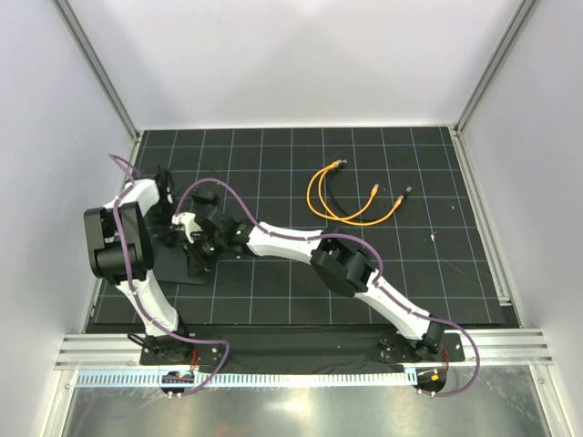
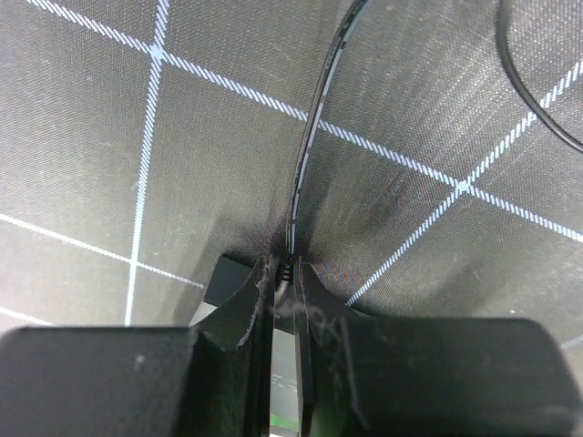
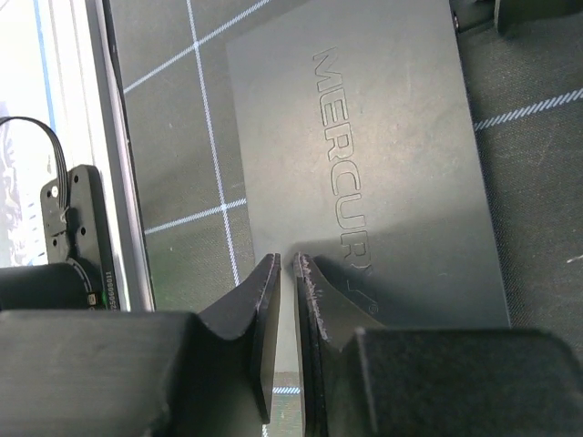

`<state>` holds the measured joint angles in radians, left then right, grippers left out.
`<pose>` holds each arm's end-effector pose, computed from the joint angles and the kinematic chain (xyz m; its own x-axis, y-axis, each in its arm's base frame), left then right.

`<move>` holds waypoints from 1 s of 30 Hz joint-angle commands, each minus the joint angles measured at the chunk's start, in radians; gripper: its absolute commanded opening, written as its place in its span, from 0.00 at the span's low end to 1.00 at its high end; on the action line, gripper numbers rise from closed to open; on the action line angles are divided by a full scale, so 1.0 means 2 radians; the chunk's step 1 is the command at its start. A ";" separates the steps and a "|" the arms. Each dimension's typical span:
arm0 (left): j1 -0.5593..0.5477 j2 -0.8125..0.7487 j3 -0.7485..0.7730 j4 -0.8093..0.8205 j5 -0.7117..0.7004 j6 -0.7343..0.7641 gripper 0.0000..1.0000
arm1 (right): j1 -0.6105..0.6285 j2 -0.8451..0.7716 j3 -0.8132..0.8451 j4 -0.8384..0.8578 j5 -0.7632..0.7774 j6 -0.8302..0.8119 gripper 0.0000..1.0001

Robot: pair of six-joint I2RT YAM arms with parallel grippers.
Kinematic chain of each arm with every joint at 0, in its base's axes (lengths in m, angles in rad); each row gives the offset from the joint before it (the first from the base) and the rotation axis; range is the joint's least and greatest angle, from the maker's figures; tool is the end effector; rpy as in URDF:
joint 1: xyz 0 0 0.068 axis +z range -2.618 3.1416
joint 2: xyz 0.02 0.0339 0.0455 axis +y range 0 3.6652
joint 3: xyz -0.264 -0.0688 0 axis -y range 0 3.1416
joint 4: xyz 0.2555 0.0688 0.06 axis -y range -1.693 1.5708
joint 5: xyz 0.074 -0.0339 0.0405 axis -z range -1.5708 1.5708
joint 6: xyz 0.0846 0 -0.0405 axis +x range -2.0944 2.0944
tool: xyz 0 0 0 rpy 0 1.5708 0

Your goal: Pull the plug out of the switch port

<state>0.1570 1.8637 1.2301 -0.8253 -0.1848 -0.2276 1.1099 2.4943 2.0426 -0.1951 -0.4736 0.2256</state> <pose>0.3484 0.0709 0.1072 -0.9170 -0.3697 -0.1500 -0.3909 0.9077 0.1527 0.2349 0.5597 0.1252 -0.4757 -0.5105 -0.7163 -0.8747 0.1888 0.4464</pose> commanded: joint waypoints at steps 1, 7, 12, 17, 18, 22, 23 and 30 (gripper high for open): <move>0.027 0.007 -0.001 0.042 0.040 -0.004 0.00 | -0.005 0.030 0.020 -0.092 0.001 -0.031 0.19; 0.027 0.004 0.004 0.064 0.058 -0.015 0.00 | -0.006 0.061 0.060 -0.128 -0.016 -0.029 0.19; 0.027 0.005 0.011 0.087 0.059 -0.023 0.00 | -0.007 0.081 0.092 -0.157 -0.013 -0.035 0.19; 0.027 -0.008 0.004 0.113 0.058 -0.033 0.00 | -0.010 0.104 0.130 -0.193 -0.012 -0.035 0.19; 0.027 -0.010 0.001 0.123 0.060 -0.038 0.00 | -0.010 0.110 0.135 -0.197 -0.011 -0.035 0.19; 0.024 -0.024 -0.011 0.136 0.055 -0.044 0.00 | -0.010 0.110 0.138 -0.202 -0.011 -0.037 0.19; 0.021 -0.028 -0.016 0.138 0.049 -0.045 0.00 | -0.010 0.110 0.137 -0.202 -0.010 -0.038 0.19; 0.015 -0.060 -0.031 0.165 0.045 -0.045 0.00 | -0.012 0.113 0.140 -0.205 -0.006 -0.037 0.19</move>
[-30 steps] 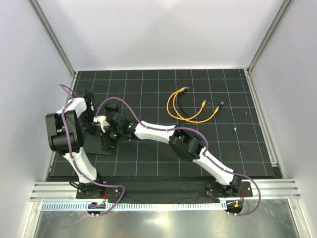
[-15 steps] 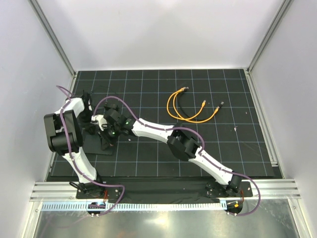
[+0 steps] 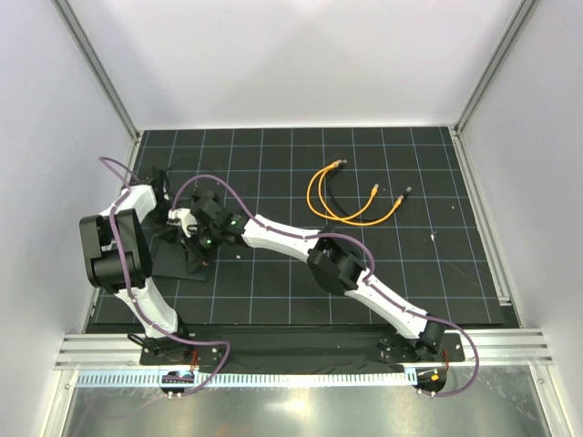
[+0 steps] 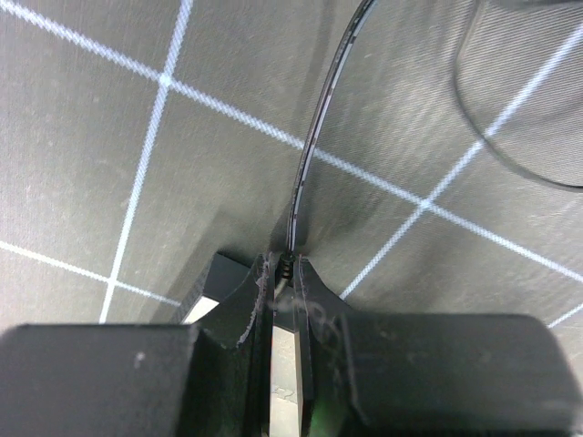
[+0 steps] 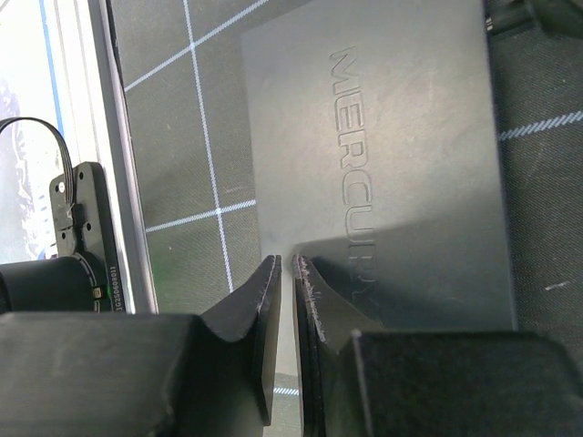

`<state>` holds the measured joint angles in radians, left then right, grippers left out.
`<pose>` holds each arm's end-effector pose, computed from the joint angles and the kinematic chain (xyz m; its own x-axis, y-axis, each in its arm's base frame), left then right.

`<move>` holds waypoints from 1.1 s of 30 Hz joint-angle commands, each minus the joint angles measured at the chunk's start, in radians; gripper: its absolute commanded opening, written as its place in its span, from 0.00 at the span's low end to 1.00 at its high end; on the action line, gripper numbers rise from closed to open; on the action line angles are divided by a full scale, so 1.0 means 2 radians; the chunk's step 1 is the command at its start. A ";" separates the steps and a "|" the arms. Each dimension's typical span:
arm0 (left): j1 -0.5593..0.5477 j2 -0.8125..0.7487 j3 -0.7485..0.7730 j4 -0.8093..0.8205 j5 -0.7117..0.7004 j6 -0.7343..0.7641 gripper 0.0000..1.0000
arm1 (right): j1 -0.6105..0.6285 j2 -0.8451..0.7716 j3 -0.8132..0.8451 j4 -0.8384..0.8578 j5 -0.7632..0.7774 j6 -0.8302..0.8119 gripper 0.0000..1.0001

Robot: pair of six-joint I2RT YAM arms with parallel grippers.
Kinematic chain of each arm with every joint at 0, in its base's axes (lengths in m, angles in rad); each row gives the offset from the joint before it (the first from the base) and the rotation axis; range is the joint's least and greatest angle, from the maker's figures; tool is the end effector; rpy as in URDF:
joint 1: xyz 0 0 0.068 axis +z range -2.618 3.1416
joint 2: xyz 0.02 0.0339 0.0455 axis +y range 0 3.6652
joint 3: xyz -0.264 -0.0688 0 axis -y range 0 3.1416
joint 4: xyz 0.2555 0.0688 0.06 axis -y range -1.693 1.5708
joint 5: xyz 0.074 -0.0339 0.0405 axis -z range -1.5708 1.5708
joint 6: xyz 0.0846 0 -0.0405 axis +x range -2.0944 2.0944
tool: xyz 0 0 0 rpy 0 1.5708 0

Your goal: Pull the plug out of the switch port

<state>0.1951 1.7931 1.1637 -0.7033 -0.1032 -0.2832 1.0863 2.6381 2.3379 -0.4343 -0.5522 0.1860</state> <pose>0.3489 0.0778 0.1154 -0.8548 -0.4522 -0.2544 -0.4744 0.8798 0.0302 0.2502 0.5706 0.1248 -0.4796 -0.5732 -0.6643 -0.8609 0.1608 0.4828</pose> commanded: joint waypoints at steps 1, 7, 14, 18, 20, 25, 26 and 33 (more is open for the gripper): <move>-0.004 -0.027 0.002 0.102 -0.002 -0.019 0.00 | 0.001 0.042 -0.005 -0.088 0.035 -0.016 0.19; -0.002 -0.047 -0.016 0.132 -0.026 -0.024 0.00 | -0.001 0.053 0.013 -0.103 0.035 -0.016 0.19; -0.004 -0.021 0.020 0.125 0.006 -0.044 0.00 | -0.001 0.058 0.023 -0.110 0.035 -0.016 0.19; -0.003 0.008 0.066 0.099 -0.020 -0.052 0.00 | -0.001 0.059 0.025 -0.112 0.034 -0.014 0.19; -0.004 0.018 0.081 0.095 -0.027 -0.060 0.00 | -0.002 0.062 0.027 -0.114 0.034 -0.013 0.19; -0.007 0.041 0.101 0.089 -0.035 -0.064 0.00 | -0.003 0.072 0.044 -0.125 0.025 -0.012 0.18; -0.008 0.042 0.100 0.080 -0.038 -0.067 0.00 | -0.003 0.056 0.037 -0.117 0.021 -0.014 0.17; -0.013 0.009 0.046 0.086 -0.048 -0.056 0.00 | -0.009 -0.092 -0.153 0.060 0.025 0.001 0.20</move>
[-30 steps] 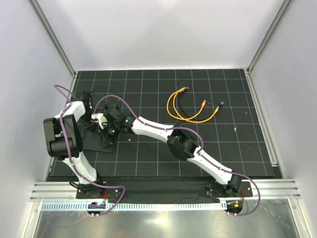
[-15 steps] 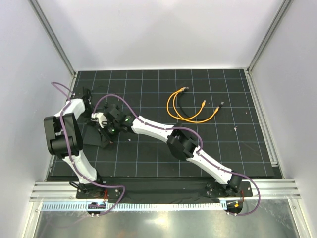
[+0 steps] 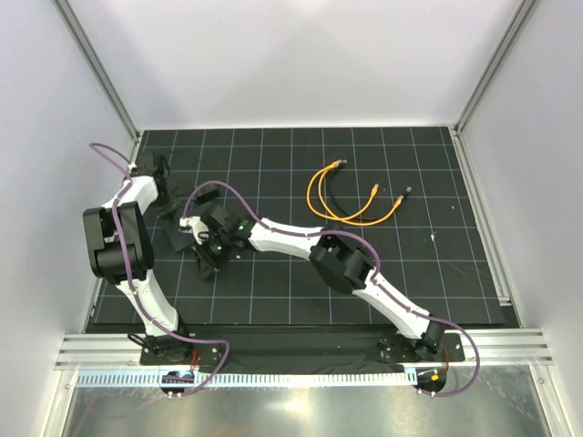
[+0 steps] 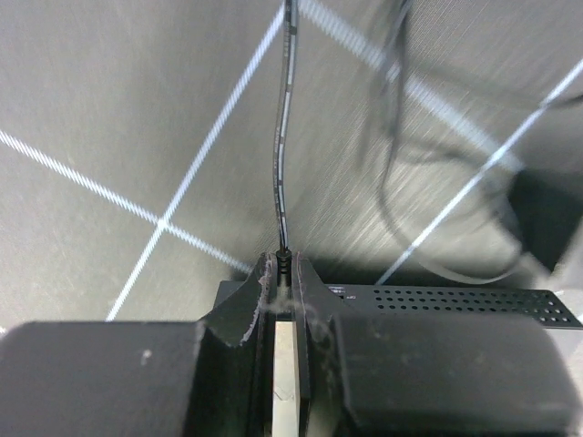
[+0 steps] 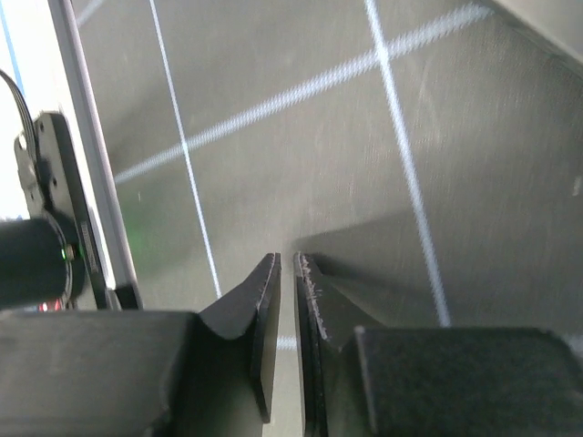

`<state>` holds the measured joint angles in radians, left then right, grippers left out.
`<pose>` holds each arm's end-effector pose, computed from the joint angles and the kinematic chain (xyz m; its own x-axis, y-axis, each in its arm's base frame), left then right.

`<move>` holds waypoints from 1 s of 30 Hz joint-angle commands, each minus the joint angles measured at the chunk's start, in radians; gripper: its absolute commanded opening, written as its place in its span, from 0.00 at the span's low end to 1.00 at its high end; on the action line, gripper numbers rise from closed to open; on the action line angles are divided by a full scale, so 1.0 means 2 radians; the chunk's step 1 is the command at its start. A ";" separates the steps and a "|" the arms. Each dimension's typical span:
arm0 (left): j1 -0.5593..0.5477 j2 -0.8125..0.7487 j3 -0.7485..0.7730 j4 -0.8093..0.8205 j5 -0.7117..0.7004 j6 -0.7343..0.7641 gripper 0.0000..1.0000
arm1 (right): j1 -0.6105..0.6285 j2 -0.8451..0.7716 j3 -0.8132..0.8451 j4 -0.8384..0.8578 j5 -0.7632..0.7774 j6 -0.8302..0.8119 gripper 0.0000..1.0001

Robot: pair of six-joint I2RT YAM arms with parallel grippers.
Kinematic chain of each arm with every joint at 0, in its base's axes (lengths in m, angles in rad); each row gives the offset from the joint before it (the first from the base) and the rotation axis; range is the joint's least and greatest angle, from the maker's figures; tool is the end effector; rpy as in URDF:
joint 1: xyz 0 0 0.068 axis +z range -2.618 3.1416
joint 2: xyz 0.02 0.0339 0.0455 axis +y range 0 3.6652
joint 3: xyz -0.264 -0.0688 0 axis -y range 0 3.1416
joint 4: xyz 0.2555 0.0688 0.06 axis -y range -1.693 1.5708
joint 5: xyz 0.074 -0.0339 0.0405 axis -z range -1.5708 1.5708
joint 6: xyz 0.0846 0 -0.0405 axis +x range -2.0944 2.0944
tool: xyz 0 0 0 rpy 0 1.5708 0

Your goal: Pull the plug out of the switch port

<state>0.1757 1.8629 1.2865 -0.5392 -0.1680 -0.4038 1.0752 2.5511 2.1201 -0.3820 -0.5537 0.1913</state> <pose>0.4033 0.0860 0.1360 -0.7171 -0.5207 -0.4633 -0.5725 0.8192 -0.0346 0.2447 0.5462 0.1022 -0.5141 -0.6108 -0.6022 -0.8377 0.2065 0.5057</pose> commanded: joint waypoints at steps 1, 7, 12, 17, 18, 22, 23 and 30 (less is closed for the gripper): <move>-0.003 -0.035 -0.023 0.002 -0.015 0.008 0.00 | -0.008 -0.064 -0.077 0.066 0.025 0.002 0.21; -0.009 -0.034 -0.027 -0.010 -0.018 0.038 0.00 | -0.047 -0.159 -0.118 0.088 0.063 0.012 0.34; -0.010 -0.033 -0.040 -0.005 0.004 0.037 0.00 | -0.116 -0.139 -0.084 0.089 0.058 0.052 0.43; -0.023 -0.032 -0.047 -0.005 0.013 0.042 0.00 | -0.136 -0.068 -0.002 0.066 0.047 0.053 0.51; -0.024 -0.032 -0.047 -0.005 0.016 0.043 0.00 | -0.136 -0.059 0.011 0.064 0.047 0.054 0.51; -0.032 -0.033 -0.047 -0.007 0.020 0.048 0.00 | -0.136 -0.032 0.041 0.074 0.043 0.063 0.52; -0.035 -0.034 -0.046 -0.008 0.020 0.051 0.00 | -0.136 -0.029 0.041 0.077 0.038 0.065 0.52; -0.042 -0.045 -0.038 -0.027 0.023 0.065 0.00 | -0.133 -0.012 0.035 0.100 0.016 0.091 0.55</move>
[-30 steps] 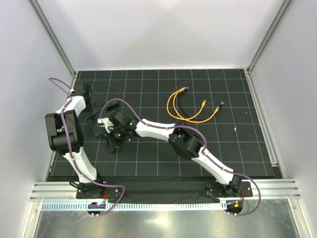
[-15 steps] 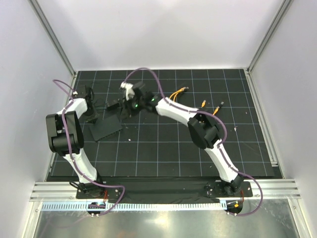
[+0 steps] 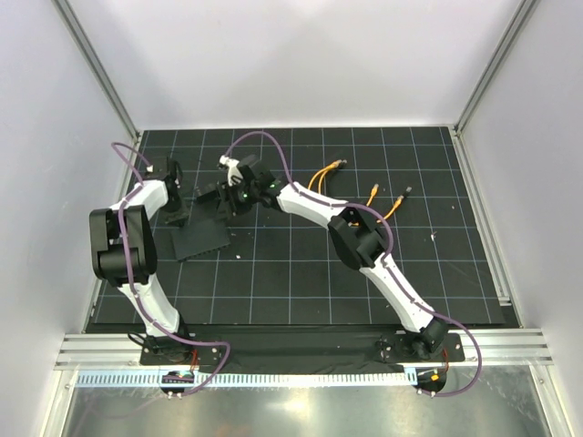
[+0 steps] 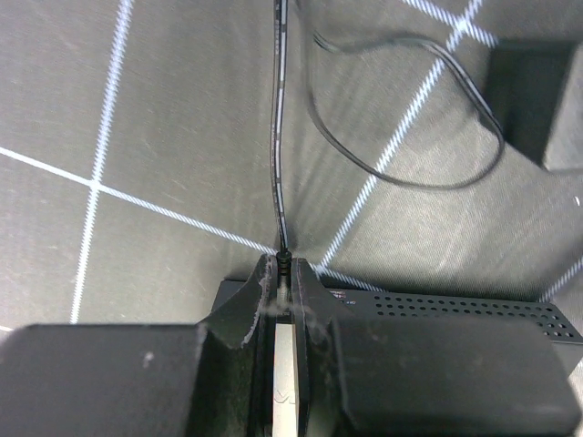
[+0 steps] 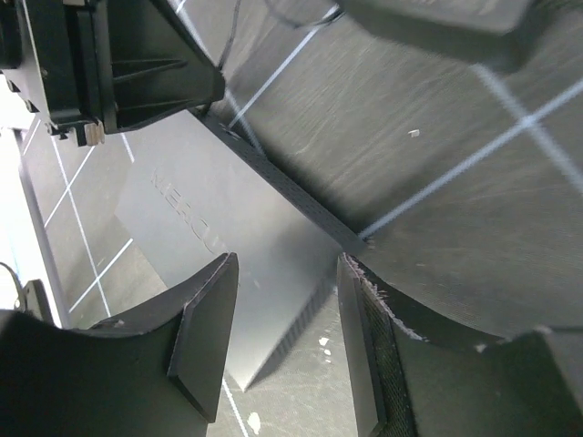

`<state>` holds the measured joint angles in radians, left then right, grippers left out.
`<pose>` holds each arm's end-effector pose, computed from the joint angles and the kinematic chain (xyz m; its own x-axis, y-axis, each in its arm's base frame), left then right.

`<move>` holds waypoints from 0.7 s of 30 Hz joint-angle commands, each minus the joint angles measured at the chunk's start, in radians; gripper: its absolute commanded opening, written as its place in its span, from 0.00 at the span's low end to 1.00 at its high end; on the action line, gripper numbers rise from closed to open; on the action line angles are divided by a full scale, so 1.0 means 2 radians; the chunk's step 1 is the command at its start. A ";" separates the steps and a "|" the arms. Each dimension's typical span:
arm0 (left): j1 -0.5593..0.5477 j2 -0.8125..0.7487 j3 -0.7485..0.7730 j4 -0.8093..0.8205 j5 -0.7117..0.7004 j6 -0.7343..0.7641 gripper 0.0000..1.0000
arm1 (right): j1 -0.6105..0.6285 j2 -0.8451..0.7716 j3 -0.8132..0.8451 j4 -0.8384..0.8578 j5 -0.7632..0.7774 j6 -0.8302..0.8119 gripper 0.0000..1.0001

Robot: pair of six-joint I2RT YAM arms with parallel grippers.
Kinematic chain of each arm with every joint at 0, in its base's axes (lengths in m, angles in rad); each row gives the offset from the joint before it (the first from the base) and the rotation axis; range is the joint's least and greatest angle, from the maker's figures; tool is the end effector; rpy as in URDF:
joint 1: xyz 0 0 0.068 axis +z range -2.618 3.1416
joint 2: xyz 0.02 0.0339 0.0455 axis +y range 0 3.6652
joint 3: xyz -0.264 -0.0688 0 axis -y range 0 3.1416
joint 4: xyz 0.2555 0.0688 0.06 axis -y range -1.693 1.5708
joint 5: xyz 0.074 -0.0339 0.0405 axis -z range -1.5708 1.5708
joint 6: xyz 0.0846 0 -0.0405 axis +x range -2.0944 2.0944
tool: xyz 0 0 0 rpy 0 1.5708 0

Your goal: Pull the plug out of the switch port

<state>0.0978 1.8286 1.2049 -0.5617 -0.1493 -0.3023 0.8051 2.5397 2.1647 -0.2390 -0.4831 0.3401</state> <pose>0.3859 0.0505 0.1222 -0.8351 -0.3778 -0.3999 -0.4199 0.9074 0.0197 0.4007 0.4735 0.1394 -0.6772 -0.2781 -0.6813 -0.7167 0.4591 0.5250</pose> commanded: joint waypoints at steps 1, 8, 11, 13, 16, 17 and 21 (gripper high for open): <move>-0.004 -0.027 0.002 -0.021 0.019 0.015 0.00 | 0.004 -0.004 0.012 0.032 -0.019 0.016 0.55; -0.003 -0.024 0.010 -0.041 0.028 0.030 0.00 | 0.018 0.016 0.027 0.014 -0.008 0.015 0.56; -0.004 -0.023 0.011 -0.040 0.032 0.033 0.00 | 0.022 0.015 0.016 0.011 -0.002 0.016 0.56; -0.003 -0.021 0.013 -0.039 0.029 0.034 0.00 | 0.027 0.009 0.000 0.011 0.012 0.014 0.55; -0.004 -0.017 0.014 -0.036 0.026 0.038 0.00 | 0.034 -0.013 -0.048 0.036 0.018 0.021 0.52; -0.004 -0.015 0.015 -0.035 0.024 0.038 0.00 | 0.035 -0.022 -0.067 0.043 0.018 0.025 0.52; -0.003 -0.007 0.023 -0.034 0.018 0.044 0.00 | 0.049 -0.031 -0.091 0.063 0.019 0.033 0.48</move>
<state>0.0940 1.8259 1.2064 -0.6308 -0.1303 -0.2371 0.8539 2.5275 2.0251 -0.1261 -0.4526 0.3973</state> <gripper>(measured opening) 0.107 0.493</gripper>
